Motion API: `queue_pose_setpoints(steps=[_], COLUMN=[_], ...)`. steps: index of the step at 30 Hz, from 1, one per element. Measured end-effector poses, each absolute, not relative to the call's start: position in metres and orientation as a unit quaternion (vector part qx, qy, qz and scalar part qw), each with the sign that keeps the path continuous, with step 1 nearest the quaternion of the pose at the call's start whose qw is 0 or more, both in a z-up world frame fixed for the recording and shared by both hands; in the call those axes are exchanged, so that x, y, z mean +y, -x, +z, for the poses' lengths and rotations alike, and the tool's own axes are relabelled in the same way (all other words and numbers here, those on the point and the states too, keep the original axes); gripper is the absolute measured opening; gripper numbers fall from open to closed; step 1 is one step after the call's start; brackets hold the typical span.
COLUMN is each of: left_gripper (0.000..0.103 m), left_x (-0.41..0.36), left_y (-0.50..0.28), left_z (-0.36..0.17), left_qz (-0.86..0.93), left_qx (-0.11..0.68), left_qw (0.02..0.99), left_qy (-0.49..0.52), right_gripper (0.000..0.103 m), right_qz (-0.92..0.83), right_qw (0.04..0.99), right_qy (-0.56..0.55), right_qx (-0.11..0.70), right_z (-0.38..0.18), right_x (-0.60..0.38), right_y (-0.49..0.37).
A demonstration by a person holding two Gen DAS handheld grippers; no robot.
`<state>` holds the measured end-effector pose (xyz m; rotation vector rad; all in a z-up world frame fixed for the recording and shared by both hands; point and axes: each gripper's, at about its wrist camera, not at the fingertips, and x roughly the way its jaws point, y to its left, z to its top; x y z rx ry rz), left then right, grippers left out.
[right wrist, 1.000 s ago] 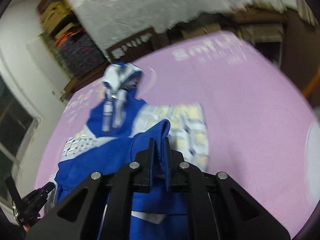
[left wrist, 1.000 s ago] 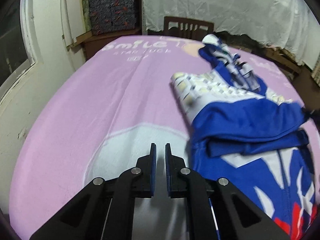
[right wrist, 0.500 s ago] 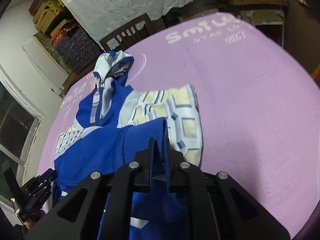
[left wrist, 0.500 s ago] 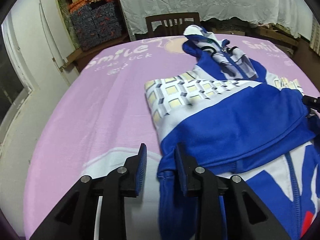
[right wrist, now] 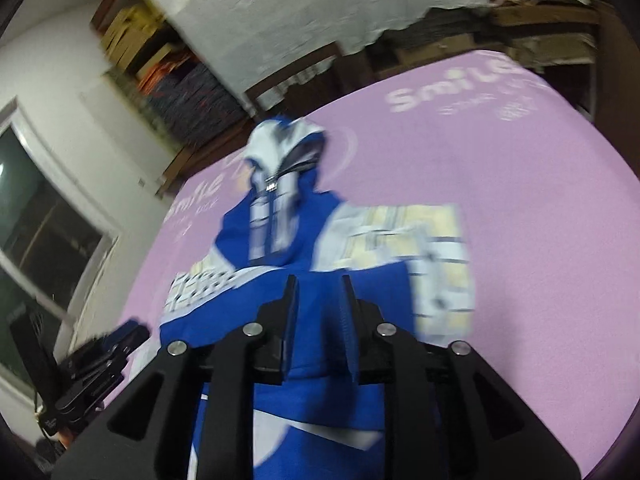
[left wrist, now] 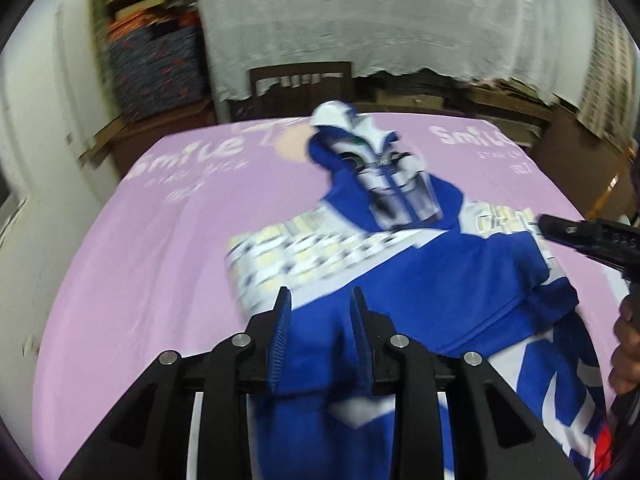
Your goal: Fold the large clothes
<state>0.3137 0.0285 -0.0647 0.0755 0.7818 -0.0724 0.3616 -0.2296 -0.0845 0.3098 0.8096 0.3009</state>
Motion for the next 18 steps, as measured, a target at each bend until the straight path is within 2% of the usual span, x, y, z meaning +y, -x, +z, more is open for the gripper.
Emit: queue_pose_setpoints(steps=[5, 6, 7, 10, 11, 12, 18], left_gripper=[0.031, 0.032, 0.039, 0.048, 0.048, 0.049, 0.05], left_x=[0.02, 0.025, 0.029, 0.041, 0.042, 0.042, 0.05], left_y=[-0.342, -0.347, -0.348, -0.35, -0.351, -0.351, -0.346], left_z=[-0.091, -0.099, -0.104, -0.112, -0.113, -0.114, -0.109], left_qz=[-0.04, -0.034, -0.034, -0.039, -0.042, -0.043, -0.045], left_qx=[0.41, 0.417, 0.419, 0.415, 0.415, 0.414, 0.414], left_qw=[0.911, 0.908, 0.907, 0.909, 0.909, 0.909, 0.909], left_qy=[-0.031, -0.025, -0.02, -0.004, -0.001, -0.001, 0.019], right_gripper=[0.021, 0.021, 0.021, 0.013, 0.004, 0.0, 0.0], right_qz=[0.161, 0.159, 0.155, 0.14, 0.144, 0.143, 0.148], right_qw=[0.885, 0.884, 0.883, 0.872, 0.867, 0.866, 0.86], right_qy=[-0.128, -0.127, -0.127, -0.141, -0.152, -0.154, -0.169], right_qx=[0.417, 0.42, 0.424, 0.447, 0.452, 0.454, 0.457], right_z=[-0.099, -0.103, -0.108, -0.129, -0.134, -0.136, -0.138], right_x=[-0.198, -0.198, -0.199, -0.213, -0.218, -0.222, -0.227], right_y=[-0.378, -0.379, -0.381, -0.389, -0.392, -0.394, -0.394])
